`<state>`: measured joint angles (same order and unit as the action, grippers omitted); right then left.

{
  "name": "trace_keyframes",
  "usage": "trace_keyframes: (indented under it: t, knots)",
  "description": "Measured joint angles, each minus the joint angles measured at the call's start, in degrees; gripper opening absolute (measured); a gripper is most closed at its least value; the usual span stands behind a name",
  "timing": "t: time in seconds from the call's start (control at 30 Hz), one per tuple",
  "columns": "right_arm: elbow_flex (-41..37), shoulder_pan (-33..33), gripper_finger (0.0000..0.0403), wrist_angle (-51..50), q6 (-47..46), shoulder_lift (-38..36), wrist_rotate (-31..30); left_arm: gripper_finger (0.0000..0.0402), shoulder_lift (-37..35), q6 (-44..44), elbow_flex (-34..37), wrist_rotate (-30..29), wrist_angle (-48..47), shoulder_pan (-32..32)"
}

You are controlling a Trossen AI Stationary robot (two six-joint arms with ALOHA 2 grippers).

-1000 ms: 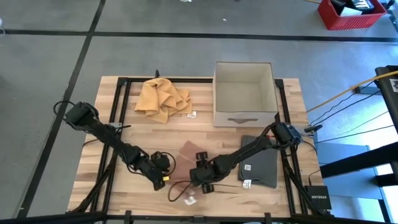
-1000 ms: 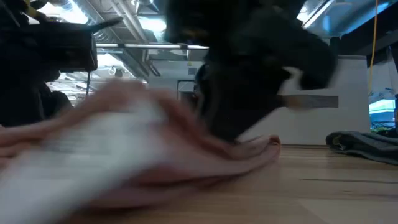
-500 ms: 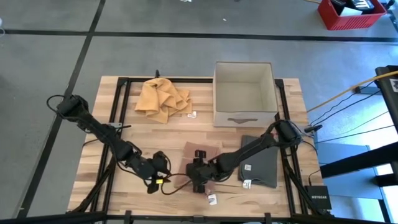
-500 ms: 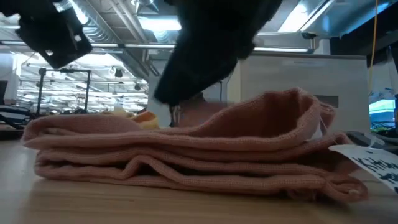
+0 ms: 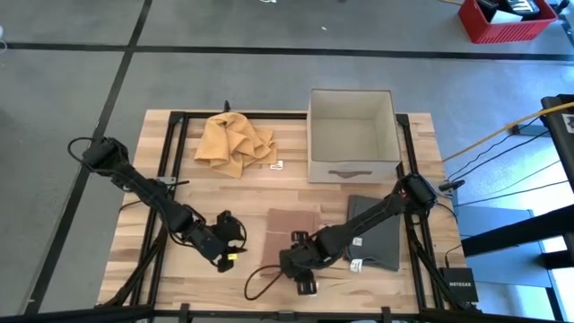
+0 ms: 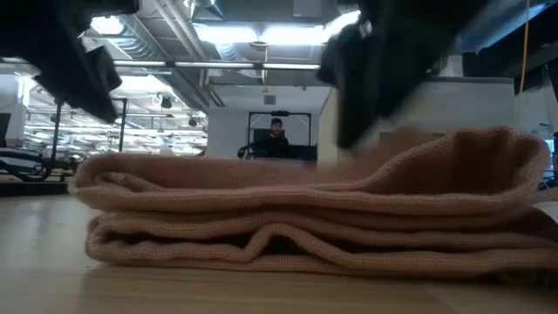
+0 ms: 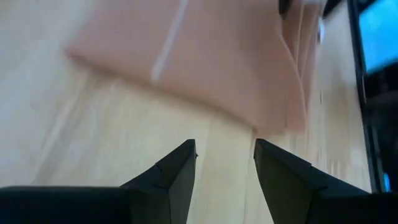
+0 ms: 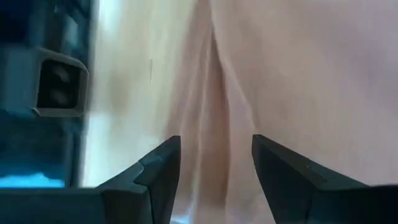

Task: Fold towel
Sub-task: Fold the light orange towel

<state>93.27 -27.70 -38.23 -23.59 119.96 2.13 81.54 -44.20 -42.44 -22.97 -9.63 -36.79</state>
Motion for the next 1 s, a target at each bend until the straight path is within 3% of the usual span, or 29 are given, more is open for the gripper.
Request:
trace_keyframes:
  t: [0.13, 0.2, 0.27, 0.33, 0.5, 0.6, 0.83, 1.0]
  knots:
    - [0.1, -0.6, 0.0202, -0.3, 0.8, 0.1, -12.5, 0.0156, 1.5, 6.3, 0.0, -7.3, 6.8, 2.3]
    - [-0.6, -0.5, 0.0202, -0.4, -0.6, 0.1, -18.9, 0.0156, 3.7, 9.7, 0.0, -7.9, 10.9, 4.8]
    - [-1.4, -0.2, 0.0202, 0.0, -1.7, 0.1, -21.4, 0.0156, 6.5, 11.9, 0.0, -7.9, 13.7, 7.8]
    - [-2.8, 0.1, 0.0202, 0.4, -1.8, 0.1, -20.9, 0.0156, 9.6, 12.7, 0.0, -7.9, 15.1, 10.2]
    - [-4.9, -2.0, 0.0202, 2.2, -1.7, 0.1, -10.4, 0.0156, 16.0, 11.2, 0.0, -5.3, 14.5, 13.4]
    - [-5.1, -4.1, 0.0202, 1.9, 0.0, 0.1, -7.0, 0.0156, 17.5, 11.0, 0.0, -4.5, 14.8, 14.2]
    - [-4.3, -6.3, 0.0202, -1.0, -0.9, -0.1, -7.1, 0.0156, 17.3, 9.7, 0.0, -4.3, 14.9, 15.2]
    - [-0.4, -5.2, 0.0202, -2.1, -1.6, -0.2, -12.8, 0.0156, 12.2, 9.6, -1.2, 4.3, 10.4, 15.0]
